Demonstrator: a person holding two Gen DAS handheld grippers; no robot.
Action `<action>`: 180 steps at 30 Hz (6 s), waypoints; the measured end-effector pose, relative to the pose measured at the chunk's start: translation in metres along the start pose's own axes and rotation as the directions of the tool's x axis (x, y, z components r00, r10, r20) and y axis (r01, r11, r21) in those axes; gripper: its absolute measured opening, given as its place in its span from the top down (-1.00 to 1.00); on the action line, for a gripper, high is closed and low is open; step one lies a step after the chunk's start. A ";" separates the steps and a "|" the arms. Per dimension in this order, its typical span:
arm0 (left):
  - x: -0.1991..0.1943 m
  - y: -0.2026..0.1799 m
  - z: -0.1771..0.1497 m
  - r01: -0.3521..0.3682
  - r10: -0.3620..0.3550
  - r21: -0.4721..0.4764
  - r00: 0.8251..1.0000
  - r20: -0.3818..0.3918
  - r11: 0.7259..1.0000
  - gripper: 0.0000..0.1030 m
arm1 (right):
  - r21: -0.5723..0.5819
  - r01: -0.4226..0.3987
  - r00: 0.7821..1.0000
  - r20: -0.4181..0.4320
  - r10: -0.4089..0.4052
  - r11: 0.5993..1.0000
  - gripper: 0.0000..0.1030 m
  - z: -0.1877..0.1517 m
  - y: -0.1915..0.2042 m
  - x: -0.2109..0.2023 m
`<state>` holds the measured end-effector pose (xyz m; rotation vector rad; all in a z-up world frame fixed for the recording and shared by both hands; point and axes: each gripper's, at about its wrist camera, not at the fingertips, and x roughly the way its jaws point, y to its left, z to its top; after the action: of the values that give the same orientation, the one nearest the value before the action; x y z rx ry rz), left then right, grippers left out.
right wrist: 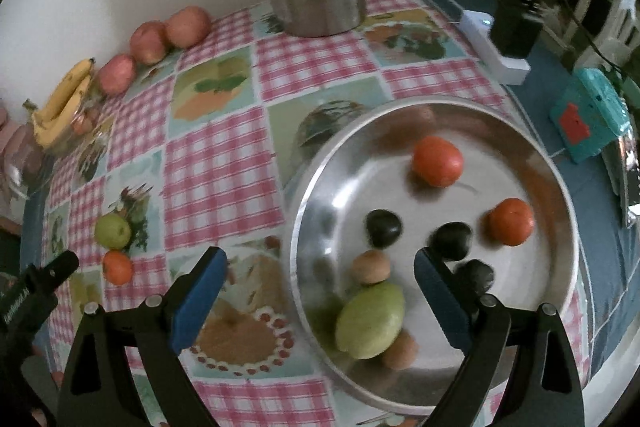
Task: Organize fruits
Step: 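Withdraw both tools from the basin toward the remaining pear and tangerine, then lower the right tool onto the orange tangerine and close it, then grasp the green pear with the left tool while the right holds the tangerine, then carry the tangerine and green pear over the steel basin with both tools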
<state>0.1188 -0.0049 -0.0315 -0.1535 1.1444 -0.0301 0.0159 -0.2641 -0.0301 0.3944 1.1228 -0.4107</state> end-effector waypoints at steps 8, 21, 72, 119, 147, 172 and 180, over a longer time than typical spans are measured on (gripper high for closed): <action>-0.005 0.031 0.010 -0.028 0.030 -0.070 0.999 0.026 0.997 -1.00 | -0.075 -0.018 0.999 -0.029 0.016 0.997 -0.84 -0.005 0.028 0.005; 0.000 0.060 0.016 -0.012 0.013 -0.134 1.000 0.012 0.991 -1.00 | -0.209 -0.047 0.998 -0.046 0.038 0.977 -0.84 -0.019 0.082 0.015; 0.044 0.095 0.020 -0.078 0.061 -0.138 0.991 -0.119 0.987 -1.00 | -0.386 -0.094 0.996 -0.038 0.086 0.918 -0.50 -0.042 0.202 0.071; 0.051 0.037 0.020 0.042 -0.044 -0.024 0.995 -0.085 0.999 -1.00 | -0.165 -0.184 0.982 0.009 0.189 0.969 0.25 -0.008 0.105 0.041; 0.065 -0.050 0.003 0.157 -0.162 0.271 0.987 -0.005 0.950 -0.94 | -0.072 -0.212 0.976 0.024 0.214 0.975 0.25 0.002 0.072 0.033; 0.053 -0.046 0.009 0.205 -0.208 0.222 0.978 -0.008 0.953 -0.07 | -0.086 -0.224 0.974 0.024 0.227 0.971 0.25 0.002 0.074 0.029; 0.018 -0.038 0.023 0.204 -0.212 0.183 0.977 0.023 0.962 -0.07 | -0.083 -0.234 0.970 0.042 0.238 0.969 0.25 0.004 0.073 0.017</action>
<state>0.1491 -0.0423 -0.0336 -0.1129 1.0733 -0.3150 0.0616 -0.2056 -0.0372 0.4416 1.0236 -0.1660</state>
